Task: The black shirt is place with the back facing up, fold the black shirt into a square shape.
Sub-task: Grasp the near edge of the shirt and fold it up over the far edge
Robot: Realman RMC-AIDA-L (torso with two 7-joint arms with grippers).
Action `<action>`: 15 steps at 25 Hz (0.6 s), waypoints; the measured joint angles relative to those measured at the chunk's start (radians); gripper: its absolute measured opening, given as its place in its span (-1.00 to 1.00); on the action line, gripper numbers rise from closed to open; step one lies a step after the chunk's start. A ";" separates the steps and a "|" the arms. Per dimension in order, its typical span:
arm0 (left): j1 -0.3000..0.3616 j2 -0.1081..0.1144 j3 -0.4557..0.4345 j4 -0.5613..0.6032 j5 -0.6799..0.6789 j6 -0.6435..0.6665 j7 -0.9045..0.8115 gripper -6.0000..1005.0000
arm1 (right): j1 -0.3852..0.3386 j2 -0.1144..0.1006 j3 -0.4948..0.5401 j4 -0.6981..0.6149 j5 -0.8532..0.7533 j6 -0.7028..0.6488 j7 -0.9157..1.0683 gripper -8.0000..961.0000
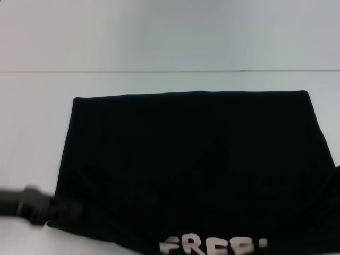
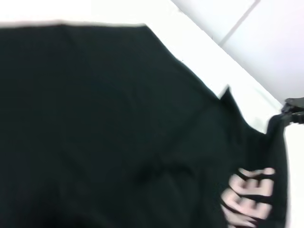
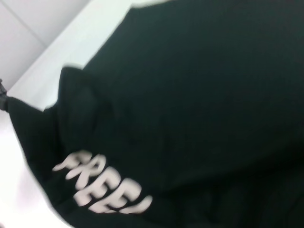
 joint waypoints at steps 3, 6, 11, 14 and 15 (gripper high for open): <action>-0.078 0.028 -0.004 -0.063 -0.002 -0.091 -0.012 -0.92 | 0.055 -0.003 0.061 -0.002 0.002 0.032 0.015 -0.91; -0.141 0.059 -0.011 -0.127 -0.005 -0.187 -0.025 -0.92 | 0.108 -0.005 0.116 0.007 0.005 0.088 0.036 -0.90; -0.209 0.074 -0.001 -0.163 -0.006 -0.385 -0.099 -0.92 | 0.187 0.002 0.113 0.043 0.005 0.251 0.125 -0.90; -0.239 0.075 0.003 -0.188 -0.003 -0.514 -0.139 -0.92 | 0.233 0.010 0.106 0.091 0.005 0.367 0.154 -0.90; -0.248 0.075 0.008 -0.200 -0.003 -0.560 -0.150 -0.92 | 0.253 0.010 0.101 0.118 0.005 0.412 0.162 -0.90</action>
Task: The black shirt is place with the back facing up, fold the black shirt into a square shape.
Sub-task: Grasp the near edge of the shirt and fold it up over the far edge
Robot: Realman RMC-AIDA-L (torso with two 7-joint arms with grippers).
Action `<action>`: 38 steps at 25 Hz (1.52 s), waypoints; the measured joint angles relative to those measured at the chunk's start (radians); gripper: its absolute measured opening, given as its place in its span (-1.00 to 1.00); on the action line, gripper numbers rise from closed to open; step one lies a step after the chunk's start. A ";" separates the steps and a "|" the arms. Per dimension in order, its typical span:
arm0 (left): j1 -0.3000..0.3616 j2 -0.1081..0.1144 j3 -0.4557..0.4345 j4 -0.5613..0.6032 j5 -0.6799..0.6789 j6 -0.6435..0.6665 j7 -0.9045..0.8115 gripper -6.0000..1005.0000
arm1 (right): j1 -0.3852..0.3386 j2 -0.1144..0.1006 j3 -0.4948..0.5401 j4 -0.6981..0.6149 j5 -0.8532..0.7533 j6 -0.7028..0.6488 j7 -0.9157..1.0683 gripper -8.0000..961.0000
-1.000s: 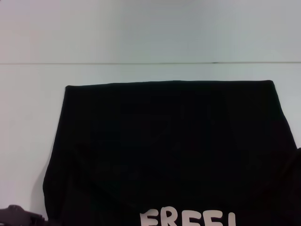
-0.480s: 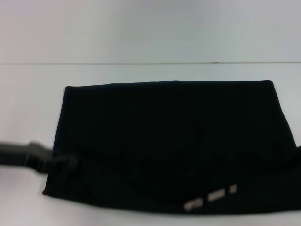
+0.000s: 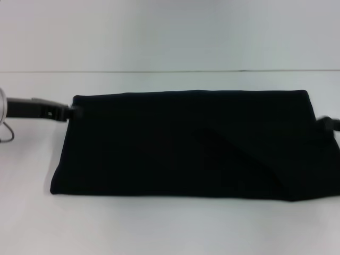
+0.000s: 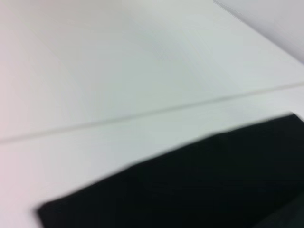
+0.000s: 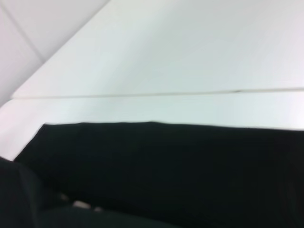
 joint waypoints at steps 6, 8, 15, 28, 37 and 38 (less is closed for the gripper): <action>-0.028 -0.011 0.089 -0.039 0.000 -0.207 -0.030 -0.92 | 0.107 0.009 -0.082 0.129 -0.002 0.268 0.039 -0.90; -0.036 -0.013 0.145 -0.050 0.000 -0.270 -0.050 -0.92 | 0.134 0.019 -0.109 0.145 -0.001 0.343 0.050 -0.90; -0.061 -0.017 0.201 -0.057 0.002 -0.374 -0.062 -0.92 | 0.195 0.035 -0.138 0.153 0.000 0.499 0.086 -0.90; -0.105 -0.015 0.203 -0.101 0.009 -0.484 -0.057 -0.88 | 0.243 0.037 -0.139 0.191 0.023 0.632 0.077 -0.90; -0.121 -0.028 0.213 -0.132 0.005 -0.570 -0.035 -0.83 | 0.255 0.047 -0.142 0.224 0.072 0.698 0.037 -0.90; -0.122 -0.029 0.218 -0.132 0.003 -0.577 -0.035 -0.83 | 0.255 0.047 -0.143 0.226 0.074 0.699 0.035 -0.90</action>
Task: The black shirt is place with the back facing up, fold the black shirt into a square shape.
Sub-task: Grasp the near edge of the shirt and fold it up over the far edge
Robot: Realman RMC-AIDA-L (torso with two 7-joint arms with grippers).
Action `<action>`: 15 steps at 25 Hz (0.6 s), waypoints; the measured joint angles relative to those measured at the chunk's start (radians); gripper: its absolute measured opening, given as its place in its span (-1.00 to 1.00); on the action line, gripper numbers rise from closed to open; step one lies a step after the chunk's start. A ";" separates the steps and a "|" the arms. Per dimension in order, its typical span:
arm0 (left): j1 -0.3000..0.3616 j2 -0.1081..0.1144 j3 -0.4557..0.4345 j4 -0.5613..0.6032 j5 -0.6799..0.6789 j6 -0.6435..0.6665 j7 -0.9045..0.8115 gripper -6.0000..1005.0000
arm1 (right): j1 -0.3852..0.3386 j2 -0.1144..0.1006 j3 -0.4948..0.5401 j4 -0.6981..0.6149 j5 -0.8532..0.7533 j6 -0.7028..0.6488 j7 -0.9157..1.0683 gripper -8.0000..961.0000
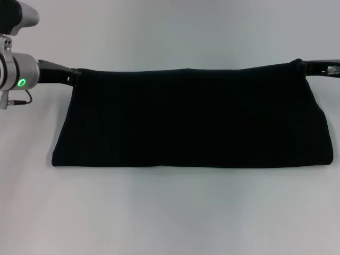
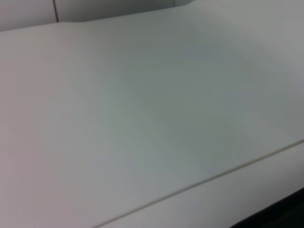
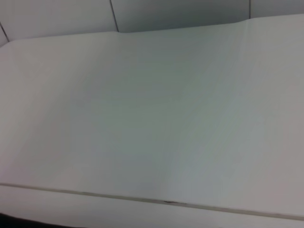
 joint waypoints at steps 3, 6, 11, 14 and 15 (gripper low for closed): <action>-0.008 -0.002 0.007 0.001 -0.001 -0.014 0.000 -0.81 | 0.001 0.000 -0.006 0.002 0.001 0.003 0.000 -0.90; -0.013 -0.008 0.008 0.006 -0.003 -0.028 0.004 -0.79 | 0.000 0.000 -0.008 0.002 0.001 0.004 0.003 -0.90; -0.019 -0.013 0.008 0.005 -0.003 -0.047 0.016 -0.77 | -0.003 -0.001 -0.008 0.003 0.001 0.004 0.005 -0.90; -0.020 -0.015 0.008 0.001 -0.003 -0.055 0.020 -0.75 | -0.004 -0.001 -0.008 0.003 0.001 0.005 0.004 -0.90; -0.020 -0.016 0.007 -0.001 -0.003 -0.058 0.020 -0.75 | -0.004 -0.001 -0.007 0.003 0.001 0.006 0.004 -0.90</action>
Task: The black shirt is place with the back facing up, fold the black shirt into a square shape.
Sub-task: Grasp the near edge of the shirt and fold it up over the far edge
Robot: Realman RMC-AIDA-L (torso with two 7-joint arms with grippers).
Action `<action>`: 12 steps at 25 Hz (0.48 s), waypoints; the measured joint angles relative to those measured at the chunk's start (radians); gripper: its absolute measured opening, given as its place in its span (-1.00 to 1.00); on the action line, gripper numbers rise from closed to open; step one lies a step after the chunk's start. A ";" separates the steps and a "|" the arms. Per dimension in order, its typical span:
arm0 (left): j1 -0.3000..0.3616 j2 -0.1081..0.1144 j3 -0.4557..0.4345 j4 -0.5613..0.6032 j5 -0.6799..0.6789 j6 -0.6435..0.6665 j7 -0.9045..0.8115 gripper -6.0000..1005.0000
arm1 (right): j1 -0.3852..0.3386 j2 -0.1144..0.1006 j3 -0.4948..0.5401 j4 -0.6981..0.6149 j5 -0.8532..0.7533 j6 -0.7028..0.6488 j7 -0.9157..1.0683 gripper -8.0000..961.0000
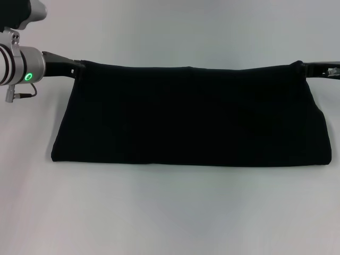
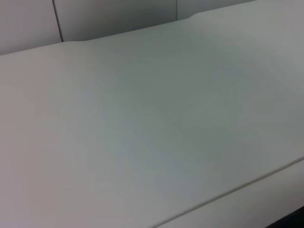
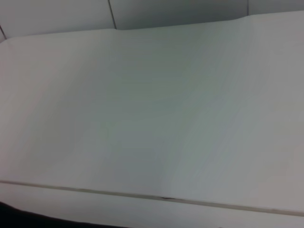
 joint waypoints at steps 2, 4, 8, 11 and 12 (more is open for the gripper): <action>-0.002 0.000 0.001 -0.009 0.004 -0.005 0.000 -0.73 | 0.000 0.001 0.001 0.000 0.000 0.003 0.000 -0.90; -0.006 0.000 0.004 -0.020 0.007 -0.017 0.000 -0.72 | 0.002 0.005 0.004 0.000 0.000 0.014 0.003 -0.90; -0.010 -0.007 0.023 -0.032 0.008 -0.070 -0.004 -0.70 | 0.005 0.015 -0.002 0.000 0.000 0.021 0.009 -0.90; -0.010 -0.019 0.029 -0.036 0.009 -0.124 -0.007 -0.69 | 0.005 0.017 -0.009 -0.008 -0.001 0.027 0.010 -0.90; -0.010 -0.020 0.029 -0.039 0.009 -0.136 -0.007 -0.68 | 0.003 0.018 -0.008 -0.011 0.000 0.033 0.011 -0.90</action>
